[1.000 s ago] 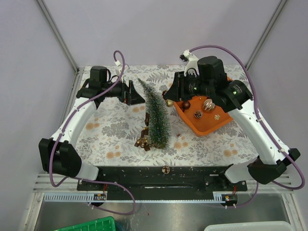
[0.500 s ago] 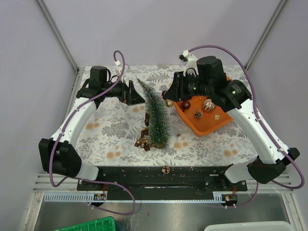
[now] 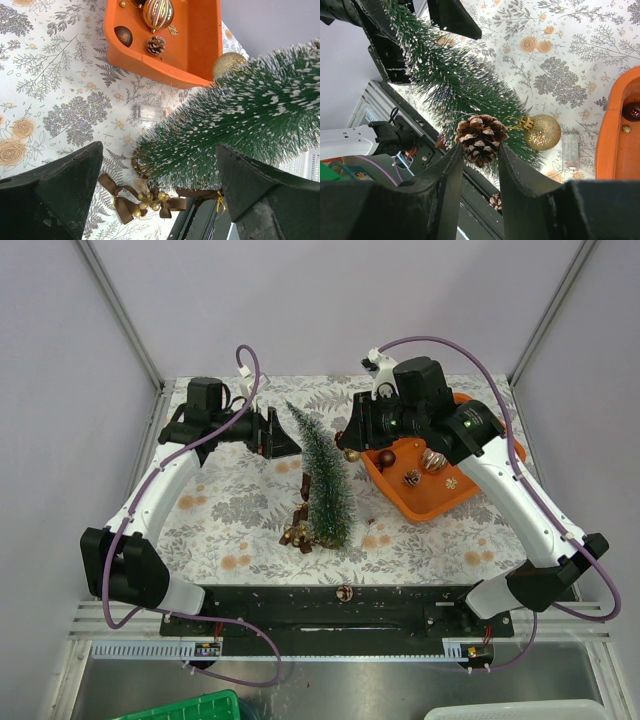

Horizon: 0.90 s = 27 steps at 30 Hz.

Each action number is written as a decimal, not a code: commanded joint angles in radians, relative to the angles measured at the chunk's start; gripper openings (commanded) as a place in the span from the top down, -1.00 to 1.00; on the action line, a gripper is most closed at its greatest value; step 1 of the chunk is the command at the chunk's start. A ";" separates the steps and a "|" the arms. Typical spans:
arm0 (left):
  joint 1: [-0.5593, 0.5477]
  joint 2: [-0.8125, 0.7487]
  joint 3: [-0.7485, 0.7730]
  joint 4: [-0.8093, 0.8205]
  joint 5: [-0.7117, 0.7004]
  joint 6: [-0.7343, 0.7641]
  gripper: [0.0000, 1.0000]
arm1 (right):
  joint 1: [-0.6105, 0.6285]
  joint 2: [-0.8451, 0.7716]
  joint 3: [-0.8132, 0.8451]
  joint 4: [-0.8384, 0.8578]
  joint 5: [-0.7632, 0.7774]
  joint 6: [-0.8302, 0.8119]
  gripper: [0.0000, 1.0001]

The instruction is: Decorate the small christmas tree

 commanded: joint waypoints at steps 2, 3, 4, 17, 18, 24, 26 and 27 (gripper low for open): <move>-0.005 -0.041 -0.007 0.030 -0.006 0.019 -0.98 | 0.009 0.009 0.048 -0.008 0.035 -0.023 0.55; -0.005 -0.042 -0.007 0.030 -0.005 0.017 -0.98 | 0.011 0.009 0.050 -0.005 0.038 -0.022 0.55; -0.005 -0.042 -0.008 0.030 -0.004 0.019 -0.98 | 0.009 0.011 0.051 0.000 0.036 -0.022 0.55; -0.005 -0.048 -0.005 0.030 0.003 0.017 -0.98 | 0.009 0.054 0.096 0.007 0.088 -0.040 0.56; -0.005 -0.048 -0.004 0.030 0.003 0.017 -0.98 | 0.009 0.057 0.093 0.009 0.092 -0.045 0.56; -0.005 -0.048 -0.005 0.029 0.006 0.020 -0.98 | 0.011 0.058 0.082 0.012 0.101 -0.050 0.56; -0.005 -0.045 -0.002 0.030 0.011 0.019 -0.98 | 0.009 0.055 0.081 0.012 0.105 -0.051 0.56; -0.005 -0.044 -0.002 0.029 0.014 0.019 -0.98 | 0.011 0.057 0.078 0.015 0.108 -0.053 0.56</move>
